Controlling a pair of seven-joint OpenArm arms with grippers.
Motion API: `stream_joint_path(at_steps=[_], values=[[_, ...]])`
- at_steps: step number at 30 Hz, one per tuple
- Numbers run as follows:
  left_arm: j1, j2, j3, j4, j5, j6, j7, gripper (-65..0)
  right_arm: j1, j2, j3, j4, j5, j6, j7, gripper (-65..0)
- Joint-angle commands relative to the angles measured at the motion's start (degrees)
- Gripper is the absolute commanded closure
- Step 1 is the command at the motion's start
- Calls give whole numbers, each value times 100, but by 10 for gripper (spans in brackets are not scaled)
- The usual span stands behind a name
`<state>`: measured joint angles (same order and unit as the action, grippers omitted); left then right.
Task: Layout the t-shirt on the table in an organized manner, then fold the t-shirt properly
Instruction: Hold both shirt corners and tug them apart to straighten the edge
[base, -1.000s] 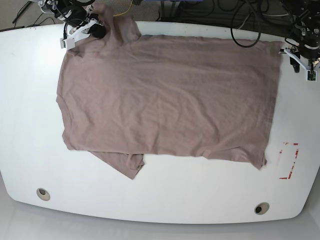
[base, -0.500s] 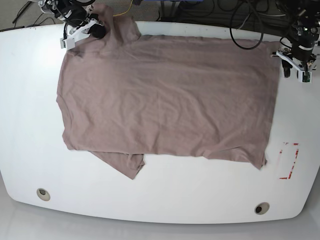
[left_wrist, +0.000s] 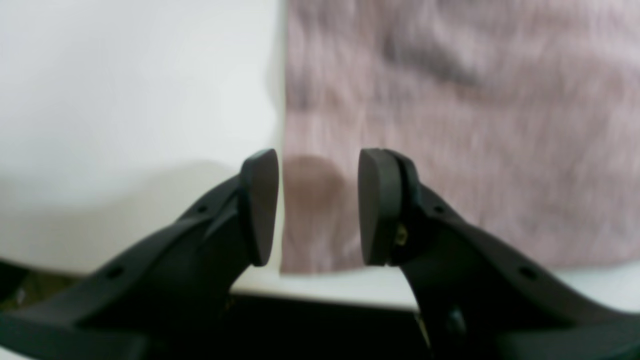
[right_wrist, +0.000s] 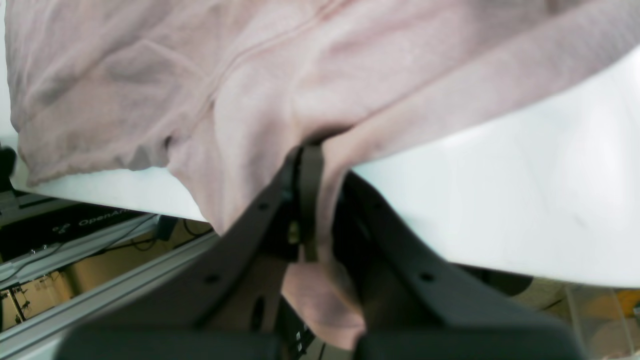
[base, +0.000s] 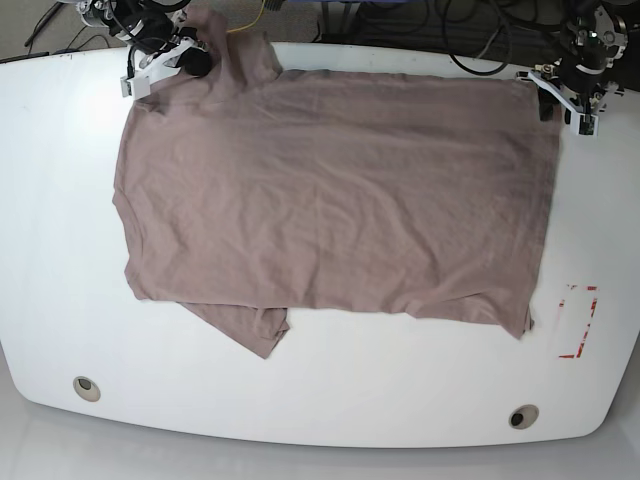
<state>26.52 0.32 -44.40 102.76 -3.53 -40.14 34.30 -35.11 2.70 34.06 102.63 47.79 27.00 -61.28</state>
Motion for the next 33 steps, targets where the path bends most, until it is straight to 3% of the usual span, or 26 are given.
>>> stream_joint_path(at_steps=[1,11,20,33], values=[[86,-71,-30,93,-82,14,-103,-248,-45,42,18,54,-45,-24,5,0],[315,-159,-39,93,-56,14,-103,-261,-36,51,18,54,-45,-24,5,0],[376,-229,-39,93,-47,14,-103,-391,-36,51,18,54,-45,-24,5,0],[376,-212,5,76,-47,14,-103,-389,-36,51,18,54,-45,-24,5,0]])
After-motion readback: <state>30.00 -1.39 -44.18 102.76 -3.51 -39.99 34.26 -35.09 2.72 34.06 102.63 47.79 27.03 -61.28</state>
